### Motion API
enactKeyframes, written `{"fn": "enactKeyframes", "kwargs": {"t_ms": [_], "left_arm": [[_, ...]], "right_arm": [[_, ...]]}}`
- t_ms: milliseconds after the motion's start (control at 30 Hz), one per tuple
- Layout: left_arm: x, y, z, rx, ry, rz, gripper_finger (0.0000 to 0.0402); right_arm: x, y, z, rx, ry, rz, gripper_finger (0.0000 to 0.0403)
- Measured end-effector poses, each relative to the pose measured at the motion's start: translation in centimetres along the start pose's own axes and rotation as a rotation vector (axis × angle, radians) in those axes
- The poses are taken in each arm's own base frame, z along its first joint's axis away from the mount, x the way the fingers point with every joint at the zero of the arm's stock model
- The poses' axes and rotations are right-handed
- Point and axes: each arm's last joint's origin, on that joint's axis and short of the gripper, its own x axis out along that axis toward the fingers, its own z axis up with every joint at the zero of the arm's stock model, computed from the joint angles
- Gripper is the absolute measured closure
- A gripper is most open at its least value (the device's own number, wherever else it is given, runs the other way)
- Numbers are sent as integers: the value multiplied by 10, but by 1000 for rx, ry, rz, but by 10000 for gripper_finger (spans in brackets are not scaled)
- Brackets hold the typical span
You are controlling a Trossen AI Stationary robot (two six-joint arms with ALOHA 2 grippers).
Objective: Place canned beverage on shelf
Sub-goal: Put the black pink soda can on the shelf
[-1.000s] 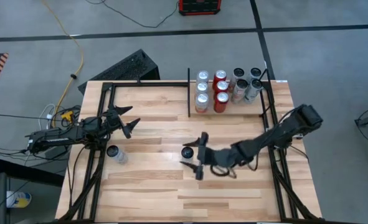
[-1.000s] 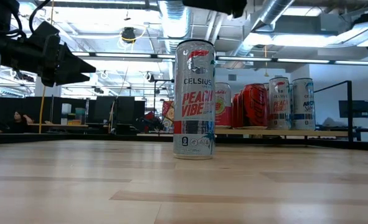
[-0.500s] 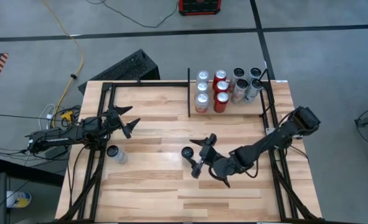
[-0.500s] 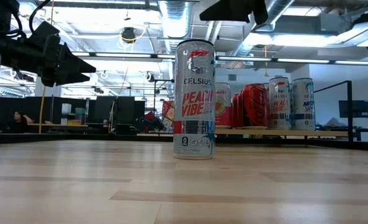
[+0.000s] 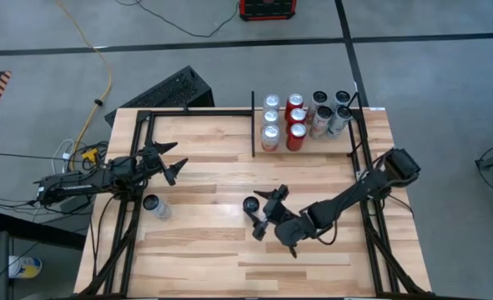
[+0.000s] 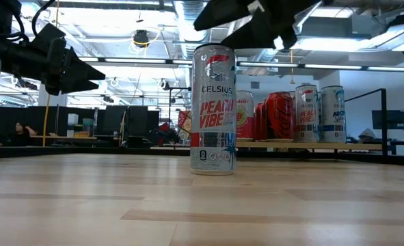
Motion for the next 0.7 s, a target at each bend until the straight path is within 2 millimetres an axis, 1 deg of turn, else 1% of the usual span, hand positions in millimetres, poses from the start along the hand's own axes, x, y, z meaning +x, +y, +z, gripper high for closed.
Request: {"fn": "enactKeyframes", "kwargs": {"t_ms": [200, 367, 700], "left_arm": [[0, 0, 0, 0, 0, 0, 40], [0, 0, 0, 0, 0, 0, 40], [0, 0, 0, 0, 0, 0, 40]], "right_arm": [[10, 7, -18, -8, 0, -14, 56], [11, 7, -19, -8, -17, -54, 56], [11, 6, -21, 5, -5, -57, 56]]}}
